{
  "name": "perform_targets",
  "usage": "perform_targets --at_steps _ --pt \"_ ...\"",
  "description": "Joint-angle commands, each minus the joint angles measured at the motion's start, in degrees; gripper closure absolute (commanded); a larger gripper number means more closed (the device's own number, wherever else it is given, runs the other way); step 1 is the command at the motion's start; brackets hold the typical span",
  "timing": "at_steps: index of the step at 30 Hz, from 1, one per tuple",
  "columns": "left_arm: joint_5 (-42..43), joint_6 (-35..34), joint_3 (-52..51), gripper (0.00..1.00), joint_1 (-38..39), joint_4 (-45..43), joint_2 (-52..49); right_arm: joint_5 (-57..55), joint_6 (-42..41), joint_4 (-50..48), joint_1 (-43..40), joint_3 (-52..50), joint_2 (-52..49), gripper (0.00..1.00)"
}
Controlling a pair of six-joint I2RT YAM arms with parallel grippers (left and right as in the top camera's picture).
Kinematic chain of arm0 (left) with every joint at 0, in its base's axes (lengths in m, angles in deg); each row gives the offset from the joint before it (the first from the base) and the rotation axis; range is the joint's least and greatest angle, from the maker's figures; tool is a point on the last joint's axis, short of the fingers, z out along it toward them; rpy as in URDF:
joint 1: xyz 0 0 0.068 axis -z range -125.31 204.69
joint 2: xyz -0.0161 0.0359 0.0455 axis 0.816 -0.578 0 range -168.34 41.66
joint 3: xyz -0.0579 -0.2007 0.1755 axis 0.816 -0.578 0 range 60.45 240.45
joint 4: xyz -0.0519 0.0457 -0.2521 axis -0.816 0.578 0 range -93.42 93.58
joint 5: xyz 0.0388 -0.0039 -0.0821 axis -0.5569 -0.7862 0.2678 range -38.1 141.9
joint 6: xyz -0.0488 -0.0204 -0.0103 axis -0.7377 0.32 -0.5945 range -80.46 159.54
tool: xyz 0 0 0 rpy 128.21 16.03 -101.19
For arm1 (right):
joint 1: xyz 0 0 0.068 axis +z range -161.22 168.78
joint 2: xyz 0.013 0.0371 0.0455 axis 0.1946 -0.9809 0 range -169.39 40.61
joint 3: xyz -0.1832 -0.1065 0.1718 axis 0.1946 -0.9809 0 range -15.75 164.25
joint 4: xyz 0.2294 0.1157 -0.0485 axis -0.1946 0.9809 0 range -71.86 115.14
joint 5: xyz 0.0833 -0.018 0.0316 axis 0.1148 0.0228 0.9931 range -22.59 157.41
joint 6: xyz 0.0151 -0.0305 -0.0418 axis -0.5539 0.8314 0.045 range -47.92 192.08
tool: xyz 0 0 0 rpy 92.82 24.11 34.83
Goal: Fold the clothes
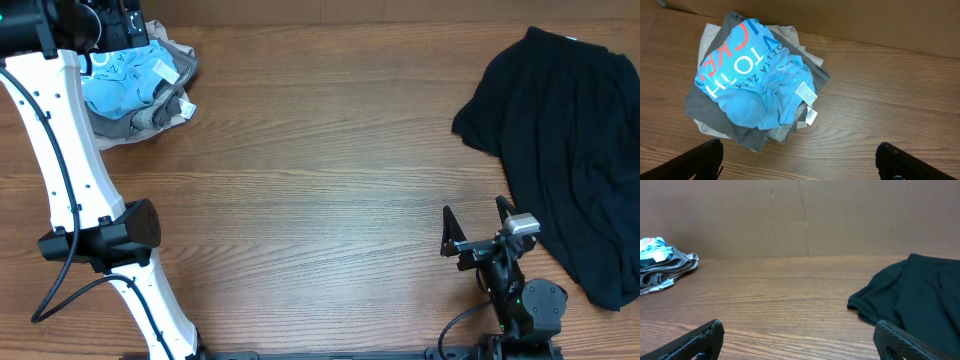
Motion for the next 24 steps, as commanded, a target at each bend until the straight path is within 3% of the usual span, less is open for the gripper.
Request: perform_targets --at_steps 1,24 --pt "0.37 -0.50 0.17 0.00 0.11 -0.11 -0.68 0.20 0.02 -0.33 0.28 -1.90 3.63 0.00" --pt "0.37 -0.50 0.17 0.00 0.11 -0.11 -0.68 0.42 0.00 -0.33 0.28 -1.90 5.29 0.00"
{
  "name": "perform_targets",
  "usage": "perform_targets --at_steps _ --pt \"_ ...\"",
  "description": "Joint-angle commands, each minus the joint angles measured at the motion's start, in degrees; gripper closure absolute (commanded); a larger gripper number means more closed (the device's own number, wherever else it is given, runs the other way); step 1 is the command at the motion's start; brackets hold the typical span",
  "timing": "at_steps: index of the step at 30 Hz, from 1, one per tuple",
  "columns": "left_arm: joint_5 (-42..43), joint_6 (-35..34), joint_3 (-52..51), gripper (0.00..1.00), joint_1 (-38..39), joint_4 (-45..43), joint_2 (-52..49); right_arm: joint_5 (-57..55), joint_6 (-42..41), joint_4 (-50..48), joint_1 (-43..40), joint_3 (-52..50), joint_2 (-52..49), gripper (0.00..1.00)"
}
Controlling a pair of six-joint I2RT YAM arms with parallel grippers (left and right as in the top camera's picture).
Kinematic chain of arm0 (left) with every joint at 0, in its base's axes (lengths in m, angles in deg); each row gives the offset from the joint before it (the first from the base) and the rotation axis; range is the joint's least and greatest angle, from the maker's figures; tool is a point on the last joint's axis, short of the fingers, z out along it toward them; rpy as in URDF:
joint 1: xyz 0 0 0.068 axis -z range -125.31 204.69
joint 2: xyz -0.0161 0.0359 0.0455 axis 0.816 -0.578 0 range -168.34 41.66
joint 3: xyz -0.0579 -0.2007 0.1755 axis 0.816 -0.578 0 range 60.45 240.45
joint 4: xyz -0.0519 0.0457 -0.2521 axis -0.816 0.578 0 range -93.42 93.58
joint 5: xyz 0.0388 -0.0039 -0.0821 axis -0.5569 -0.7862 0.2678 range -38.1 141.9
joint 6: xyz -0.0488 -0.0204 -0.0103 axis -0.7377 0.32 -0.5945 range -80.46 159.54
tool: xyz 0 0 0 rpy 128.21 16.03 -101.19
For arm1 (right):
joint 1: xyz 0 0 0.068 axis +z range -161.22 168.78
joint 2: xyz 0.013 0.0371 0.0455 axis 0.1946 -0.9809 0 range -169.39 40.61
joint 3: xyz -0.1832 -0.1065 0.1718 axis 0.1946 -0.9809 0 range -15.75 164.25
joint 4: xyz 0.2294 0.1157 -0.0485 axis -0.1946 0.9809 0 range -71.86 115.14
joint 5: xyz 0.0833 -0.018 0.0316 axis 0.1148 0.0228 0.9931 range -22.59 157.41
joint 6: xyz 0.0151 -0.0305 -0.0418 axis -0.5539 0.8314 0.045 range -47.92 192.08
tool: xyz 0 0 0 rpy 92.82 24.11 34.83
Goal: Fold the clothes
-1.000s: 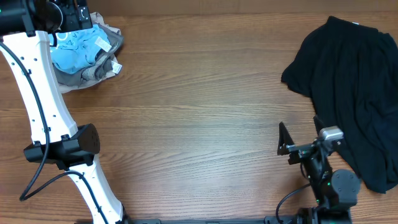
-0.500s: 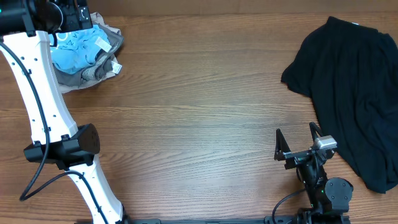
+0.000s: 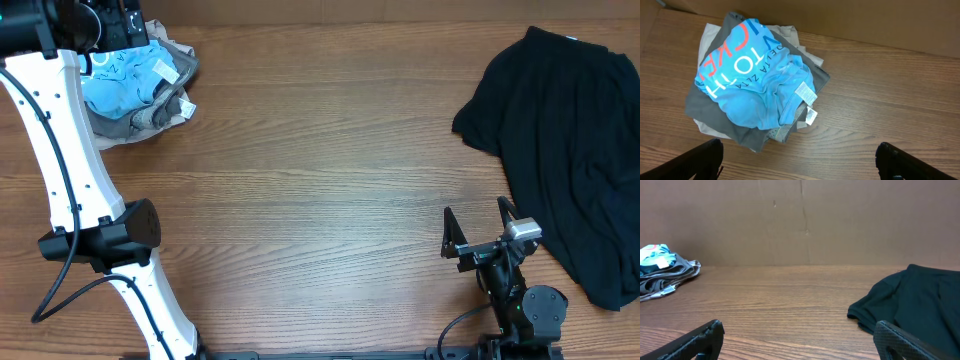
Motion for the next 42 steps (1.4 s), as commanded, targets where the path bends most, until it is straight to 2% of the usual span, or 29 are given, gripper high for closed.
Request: perform_targets --at_steps 1,14,19,23,25,29,37,39,42 --pt "0.37 -0.50 0.17 0.00 0.11 -0.09 -0.68 0.42 0.02 -0.48 0.28 -0.59 0.68 0.00" --pt "0.37 -0.50 0.17 0.00 0.87 -0.09 -0.33 0.42 0.02 -0.48 0.28 -0.59 0.68 0.00" --pt "0.37 -0.50 -2.34 0.00 1.51 -0.20 3.76 0.42 0.02 -0.48 0.28 -0.59 0.68 0.00" --pt "0.37 -0.50 -15.54 0.00 1.51 -0.42 13.22 0.42 0.02 -0.48 0.28 -0.59 0.68 0.00" --pt "0.37 -0.50 -26.77 0.00 1.51 -0.33 21.11 0.42 0.02 -0.48 0.28 -0.59 0.68 0.00" --pt "0.37 -0.50 -37.35 0.00 1.51 -0.37 29.62 0.42 0.02 -0.48 0.28 -0.59 0.68 0.00" --pt "0.02 -0.68 -65.59 0.00 1.51 -0.44 49.75 0.42 0.02 -0.48 0.28 -0.59 0.68 0.00" --pt "0.24 -3.19 -72.76 0.00 1.51 -4.61 54.07 0.42 0.02 -0.48 0.28 -0.59 0.68 0.00" --pt "3.58 -4.42 -83.17 0.00 1.51 -18.10 60.63 0.42 0.02 -0.48 0.28 -0.59 0.68 0.00"
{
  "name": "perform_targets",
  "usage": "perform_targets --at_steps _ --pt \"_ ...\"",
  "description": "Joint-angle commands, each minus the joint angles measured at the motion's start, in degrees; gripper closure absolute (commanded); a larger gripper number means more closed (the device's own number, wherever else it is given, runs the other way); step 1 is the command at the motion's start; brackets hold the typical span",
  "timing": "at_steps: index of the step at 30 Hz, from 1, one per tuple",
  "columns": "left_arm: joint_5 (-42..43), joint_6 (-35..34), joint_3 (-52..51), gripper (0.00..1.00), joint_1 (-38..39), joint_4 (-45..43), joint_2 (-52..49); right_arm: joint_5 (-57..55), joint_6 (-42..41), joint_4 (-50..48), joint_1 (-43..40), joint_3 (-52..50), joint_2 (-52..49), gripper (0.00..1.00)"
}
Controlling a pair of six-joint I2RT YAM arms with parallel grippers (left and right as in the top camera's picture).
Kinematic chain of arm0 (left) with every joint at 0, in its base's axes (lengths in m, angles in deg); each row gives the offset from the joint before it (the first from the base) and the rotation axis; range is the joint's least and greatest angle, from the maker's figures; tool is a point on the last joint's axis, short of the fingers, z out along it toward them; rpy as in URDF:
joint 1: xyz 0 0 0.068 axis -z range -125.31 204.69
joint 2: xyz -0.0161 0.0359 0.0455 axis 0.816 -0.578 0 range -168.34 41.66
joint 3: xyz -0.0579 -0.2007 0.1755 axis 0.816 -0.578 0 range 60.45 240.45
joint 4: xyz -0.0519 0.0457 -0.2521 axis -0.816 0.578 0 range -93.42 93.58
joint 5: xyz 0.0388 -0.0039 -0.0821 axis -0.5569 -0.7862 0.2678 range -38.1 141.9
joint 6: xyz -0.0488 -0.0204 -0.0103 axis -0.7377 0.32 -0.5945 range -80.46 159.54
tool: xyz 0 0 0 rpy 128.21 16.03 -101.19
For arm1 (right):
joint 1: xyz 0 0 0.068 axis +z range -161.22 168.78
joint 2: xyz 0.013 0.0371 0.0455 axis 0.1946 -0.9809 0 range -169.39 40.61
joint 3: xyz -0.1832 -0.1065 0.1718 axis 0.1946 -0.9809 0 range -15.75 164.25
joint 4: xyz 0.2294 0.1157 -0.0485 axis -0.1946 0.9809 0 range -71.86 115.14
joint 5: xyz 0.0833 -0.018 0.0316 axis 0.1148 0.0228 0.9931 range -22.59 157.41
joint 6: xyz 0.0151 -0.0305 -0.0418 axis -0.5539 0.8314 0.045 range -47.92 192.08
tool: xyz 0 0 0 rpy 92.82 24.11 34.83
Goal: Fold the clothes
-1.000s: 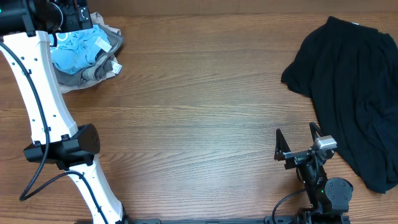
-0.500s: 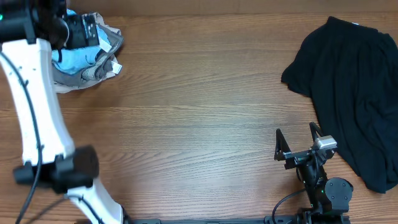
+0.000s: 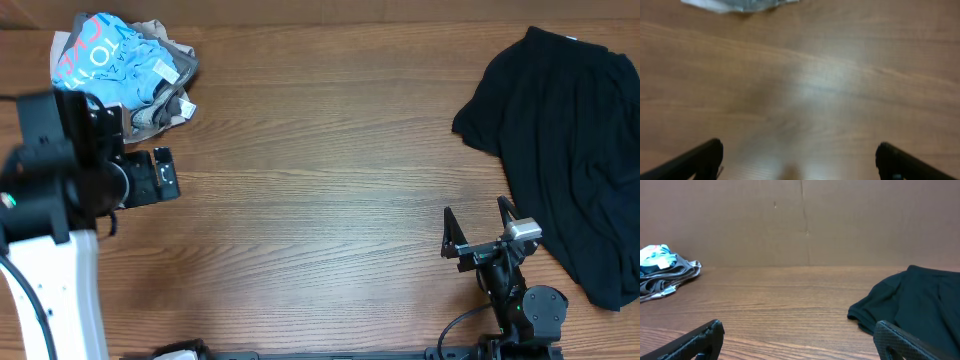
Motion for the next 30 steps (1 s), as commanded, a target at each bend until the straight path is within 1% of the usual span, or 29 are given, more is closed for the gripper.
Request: perform_targets --at_steps 1,4,5,8,9,13,15,18,24,30 --pt "5.01 -2.73 -11.47 0.00 0.28 -12.87 7.43 0.39 0.04 -0.37 0.28 -0.59 0.57 0.00" --pt "10.49 -2.71 -22.38 0.00 0.28 -30.73 14.10 0.39 0.04 -0.37 0.28 -0.59 0.57 0.00" --pt "11.28 -2.73 -24.52 0.00 0.28 -34.01 15.30 0.39 0.04 -0.37 0.28 -0.59 0.57 0.00" --pt "14.62 -2.73 -35.60 0.00 0.28 -49.33 21.62 0.39 0.07 -0.37 0.28 -0.59 0.57 0.00" --pt "14.99 -2.93 -41.33 0.00 0.48 -56.06 25.09 0.39 0.04 -0.37 0.28 -0.59 0.57 0.00" --pt "12.33 -2.91 -54.42 0.00 2.91 -71.60 33.59 0.39 0.04 -0.37 0.28 -0.59 0.57 0.00" --pt "10.56 -2.91 -59.47 0.00 4.09 -77.05 37.11 0.39 0.04 -0.37 0.28 -0.59 0.57 0.00" --pt "8.52 -2.91 -65.26 0.00 5.33 -81.74 41.68 0.39 0.07 -0.37 0.28 -0.59 0.57 0.00" --pt "6.67 -2.91 -74.79 0.00 5.64 -84.43 49.57 0.39 0.04 -0.37 0.28 -0.59 0.57 0.00" --pt "6.84 -2.95 -84.11 0.00 5.64 -90.75 58.60 0.39 0.04 -0.37 0.28 -0.59 0.57 0.00"
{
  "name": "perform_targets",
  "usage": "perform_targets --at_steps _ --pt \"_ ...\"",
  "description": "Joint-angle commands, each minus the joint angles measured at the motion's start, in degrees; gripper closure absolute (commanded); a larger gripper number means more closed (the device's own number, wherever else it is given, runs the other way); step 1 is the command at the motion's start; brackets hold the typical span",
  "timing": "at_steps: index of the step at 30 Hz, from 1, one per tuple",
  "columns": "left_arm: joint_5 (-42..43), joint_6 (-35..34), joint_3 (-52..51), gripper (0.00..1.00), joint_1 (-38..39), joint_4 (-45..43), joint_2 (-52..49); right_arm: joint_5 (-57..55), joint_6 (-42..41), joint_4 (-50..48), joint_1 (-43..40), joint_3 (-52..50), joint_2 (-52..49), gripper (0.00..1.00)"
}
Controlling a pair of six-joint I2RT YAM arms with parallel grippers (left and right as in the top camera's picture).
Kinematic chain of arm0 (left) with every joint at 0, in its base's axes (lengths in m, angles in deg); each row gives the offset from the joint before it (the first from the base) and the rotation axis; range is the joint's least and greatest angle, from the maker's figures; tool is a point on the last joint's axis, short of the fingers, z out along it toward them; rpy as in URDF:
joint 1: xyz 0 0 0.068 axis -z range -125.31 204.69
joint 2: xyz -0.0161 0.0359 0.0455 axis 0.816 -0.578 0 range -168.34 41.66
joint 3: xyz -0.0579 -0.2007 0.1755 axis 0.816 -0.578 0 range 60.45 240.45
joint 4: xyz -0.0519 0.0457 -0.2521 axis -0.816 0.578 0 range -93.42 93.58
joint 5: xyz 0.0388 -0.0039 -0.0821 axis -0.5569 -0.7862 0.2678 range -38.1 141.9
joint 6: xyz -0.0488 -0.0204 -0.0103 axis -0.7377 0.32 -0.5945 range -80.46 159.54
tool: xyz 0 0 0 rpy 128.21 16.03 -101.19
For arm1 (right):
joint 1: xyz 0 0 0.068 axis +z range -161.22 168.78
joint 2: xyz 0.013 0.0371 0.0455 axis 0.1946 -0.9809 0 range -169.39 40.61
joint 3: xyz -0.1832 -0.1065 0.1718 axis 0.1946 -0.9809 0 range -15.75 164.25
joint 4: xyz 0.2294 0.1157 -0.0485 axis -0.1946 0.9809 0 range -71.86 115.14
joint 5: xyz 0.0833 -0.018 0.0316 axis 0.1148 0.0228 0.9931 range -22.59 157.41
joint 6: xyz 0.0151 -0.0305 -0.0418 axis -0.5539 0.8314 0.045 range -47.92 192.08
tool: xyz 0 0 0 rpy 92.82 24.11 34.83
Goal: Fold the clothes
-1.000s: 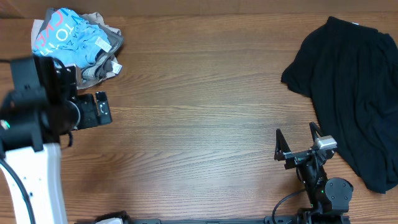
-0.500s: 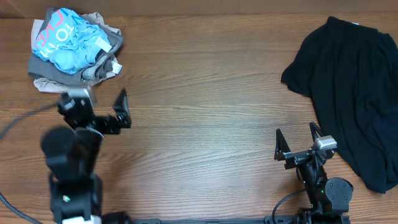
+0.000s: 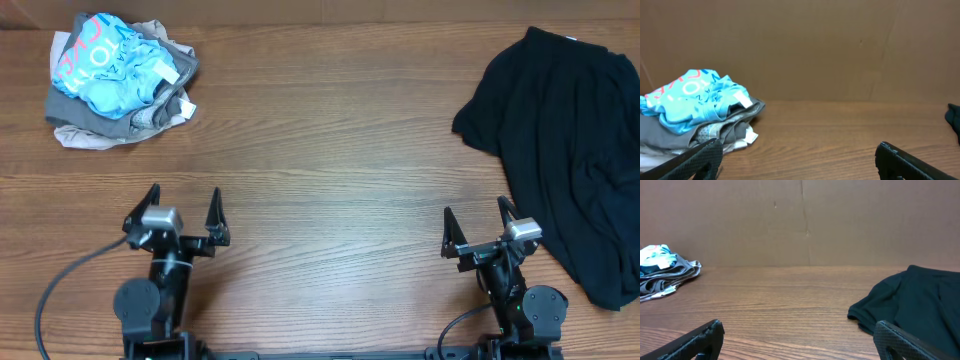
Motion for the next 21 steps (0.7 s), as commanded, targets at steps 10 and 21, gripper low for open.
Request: perform_targets --at_steps 10,21 --pt "-1.03 -0.28 -7.08 0.00 0.37 5.73 15.65 0.37 -0.02 -0.37 0.28 -0.59 0.57 0.00" --pt "-2.25 -0.13 -7.08 0.00 0.37 15.39 16.81 0.37 -0.02 -0.37 0.28 -0.59 0.57 0.00"
